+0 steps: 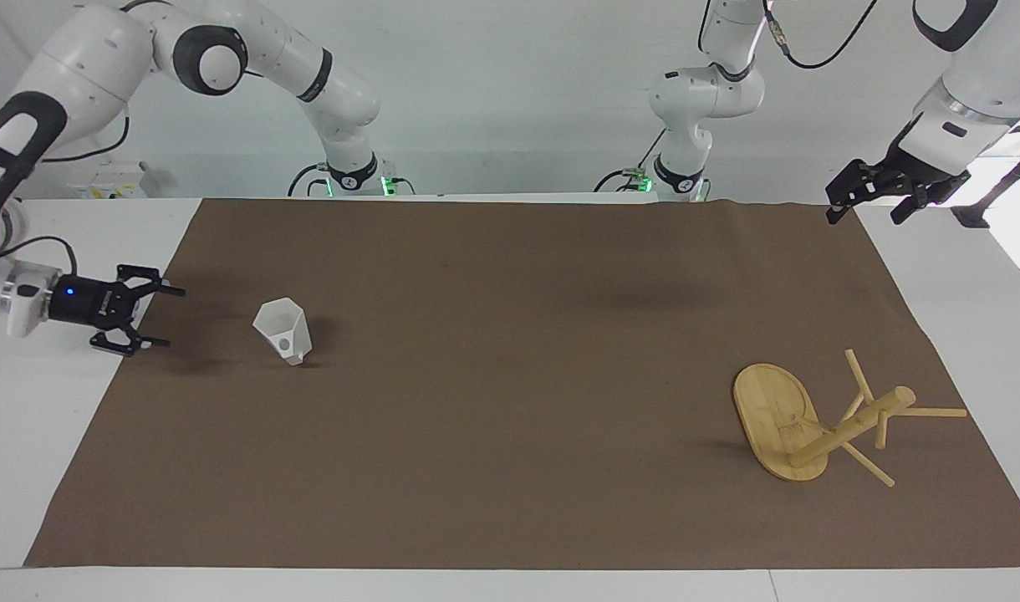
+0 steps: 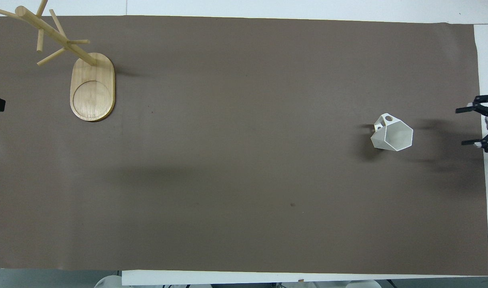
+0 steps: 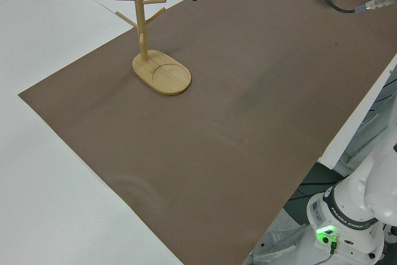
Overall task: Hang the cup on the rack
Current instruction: 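Reach the right gripper to the white cup and grasp it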
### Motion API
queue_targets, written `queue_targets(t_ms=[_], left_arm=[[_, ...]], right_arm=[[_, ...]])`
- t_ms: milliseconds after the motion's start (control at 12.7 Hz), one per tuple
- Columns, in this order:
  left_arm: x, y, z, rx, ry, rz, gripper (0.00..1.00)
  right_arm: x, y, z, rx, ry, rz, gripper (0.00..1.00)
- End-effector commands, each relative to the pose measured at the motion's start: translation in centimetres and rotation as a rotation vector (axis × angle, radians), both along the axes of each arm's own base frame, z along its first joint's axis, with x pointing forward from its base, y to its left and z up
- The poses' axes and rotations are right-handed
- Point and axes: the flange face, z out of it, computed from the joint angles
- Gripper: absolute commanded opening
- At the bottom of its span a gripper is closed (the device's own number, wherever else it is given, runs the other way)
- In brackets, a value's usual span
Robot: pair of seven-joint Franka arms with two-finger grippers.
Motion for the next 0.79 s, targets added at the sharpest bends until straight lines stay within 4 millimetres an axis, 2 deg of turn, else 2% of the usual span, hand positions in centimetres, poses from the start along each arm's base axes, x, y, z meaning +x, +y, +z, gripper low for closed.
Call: queue_targets(t_ms=[0,158,237,711], left_arm=[[-0.5,0.3,0.2,-0.004,0.000,0.002,1.00],[-0.5,0.3,0.2,-0.004,0.000,0.002,1.00],[-0.5,0.3,0.2,-0.004,0.000,0.002,1.00],[-0.5,0.3,0.2,-0.004,0.000,0.002,1.00]], right_arm=[[0.0,2.6,-2.9,0.097,-0.064,0.044,1.00],[-2.7,6.2,-5.8,0.160,-0.111,0.056,1.00],[-3.0,7.4,-6.3,0.183,-0.137,0.066,1.00],[-1.0,11.6,-6.0,0.208,-0.213,0.142,1.00]])
